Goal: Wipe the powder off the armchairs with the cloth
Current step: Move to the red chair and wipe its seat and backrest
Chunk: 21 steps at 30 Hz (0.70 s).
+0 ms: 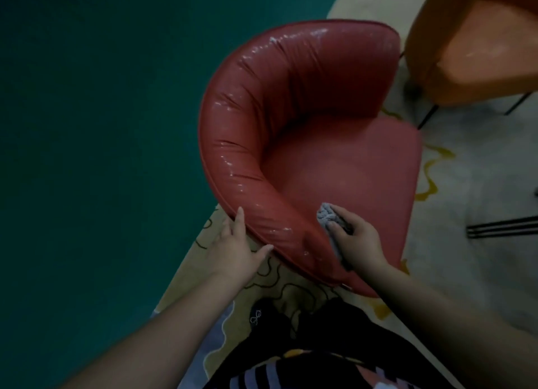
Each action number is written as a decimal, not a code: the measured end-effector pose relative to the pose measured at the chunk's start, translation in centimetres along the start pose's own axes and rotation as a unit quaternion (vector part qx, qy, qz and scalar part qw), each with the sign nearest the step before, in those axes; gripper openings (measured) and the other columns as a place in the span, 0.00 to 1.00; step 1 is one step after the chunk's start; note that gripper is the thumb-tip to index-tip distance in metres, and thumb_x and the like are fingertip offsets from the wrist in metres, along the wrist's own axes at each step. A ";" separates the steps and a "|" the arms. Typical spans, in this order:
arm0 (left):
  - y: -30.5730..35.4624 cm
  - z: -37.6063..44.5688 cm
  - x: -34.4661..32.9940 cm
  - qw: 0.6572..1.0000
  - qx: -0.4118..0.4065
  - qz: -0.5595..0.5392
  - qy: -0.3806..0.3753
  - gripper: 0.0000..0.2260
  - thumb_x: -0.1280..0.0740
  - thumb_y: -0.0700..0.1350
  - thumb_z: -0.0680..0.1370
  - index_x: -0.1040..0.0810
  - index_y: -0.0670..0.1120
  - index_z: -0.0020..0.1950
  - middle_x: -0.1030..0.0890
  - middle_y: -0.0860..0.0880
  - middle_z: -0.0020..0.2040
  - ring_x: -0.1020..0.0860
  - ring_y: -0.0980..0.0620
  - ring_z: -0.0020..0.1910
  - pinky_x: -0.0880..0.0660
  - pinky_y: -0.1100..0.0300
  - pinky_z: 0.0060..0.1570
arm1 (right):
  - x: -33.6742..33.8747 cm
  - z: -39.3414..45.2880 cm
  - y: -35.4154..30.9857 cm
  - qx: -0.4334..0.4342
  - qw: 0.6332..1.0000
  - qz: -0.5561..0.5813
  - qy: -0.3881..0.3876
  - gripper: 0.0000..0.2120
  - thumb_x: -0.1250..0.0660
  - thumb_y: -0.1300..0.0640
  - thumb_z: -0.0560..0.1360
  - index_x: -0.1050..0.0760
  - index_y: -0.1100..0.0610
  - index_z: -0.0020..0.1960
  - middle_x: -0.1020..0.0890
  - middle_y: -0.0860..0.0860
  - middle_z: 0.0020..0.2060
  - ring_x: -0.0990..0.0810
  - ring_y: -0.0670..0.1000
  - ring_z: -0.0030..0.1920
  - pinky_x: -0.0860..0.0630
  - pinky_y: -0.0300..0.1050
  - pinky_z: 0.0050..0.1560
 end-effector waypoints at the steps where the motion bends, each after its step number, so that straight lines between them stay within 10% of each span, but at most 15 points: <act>1: 0.3 0.3 -0.4 1.000 0.005 -0.001 -0.011 0.47 0.38 0.69 0.73 0.62 0.51 0.79 0.53 0.41 0.79 0.45 0.43 0.76 0.40 0.51 0.71 | 0.0 -0.1 0.7 0.000 1.000 -0.010 0.006 0.17 0.32 0.60 0.76 0.23 0.47 0.63 0.22 0.42 0.53 0.23 0.41 0.55 0.32 0.29 0.56; 5: 1.0 0.8 -1.7 0.999 0.030 0.038 -0.010 0.52 0.38 0.72 0.70 0.66 0.47 0.78 0.56 0.38 0.78 0.44 0.42 0.75 0.42 0.54 0.71 | -1.6 -0.7 1.8 0.042 0.998 -0.046 0.017 0.19 0.31 0.62 0.75 0.23 0.49 0.64 0.21 0.43 0.53 0.24 0.40 0.55 0.35 0.22 0.54; 10: 0.6 1.3 -2.8 0.999 0.038 0.027 0.014 0.55 0.37 0.72 0.69 0.68 0.46 0.77 0.57 0.37 0.78 0.43 0.40 0.75 0.41 0.53 0.70 | -6.4 -1.9 1.3 0.201 0.966 -0.159 -0.021 0.22 0.28 0.60 0.72 0.24 0.52 0.66 0.22 0.51 0.54 0.27 0.51 0.53 0.32 0.42 0.56; 16: 0.3 1.5 -3.4 0.999 0.026 -0.036 0.004 0.55 0.34 0.70 0.68 0.69 0.49 0.76 0.64 0.40 0.77 0.48 0.40 0.77 0.43 0.50 0.73 | -4.2 2.2 5.1 0.045 0.995 -0.056 0.062 0.20 0.31 0.59 0.76 0.26 0.50 0.67 0.27 0.49 0.51 0.26 0.51 0.55 0.34 0.35 0.58; 21: 0.0 1.5 -3.4 0.998 0.028 -0.051 0.022 0.55 0.31 0.68 0.68 0.67 0.51 0.77 0.61 0.40 0.78 0.49 0.40 0.77 0.43 0.49 0.73 | -7.2 -1.7 1.4 0.232 0.966 -0.114 -0.019 0.21 0.32 0.55 0.74 0.26 0.48 0.67 0.27 0.49 0.50 0.27 0.51 0.50 0.32 0.39 0.54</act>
Point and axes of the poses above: each hand's wrist, its own z-axis towards the middle knuckle, its own x-axis out of the back of the hand, y = z × x, the point moved 10 cm from there along z, towards the middle knuckle
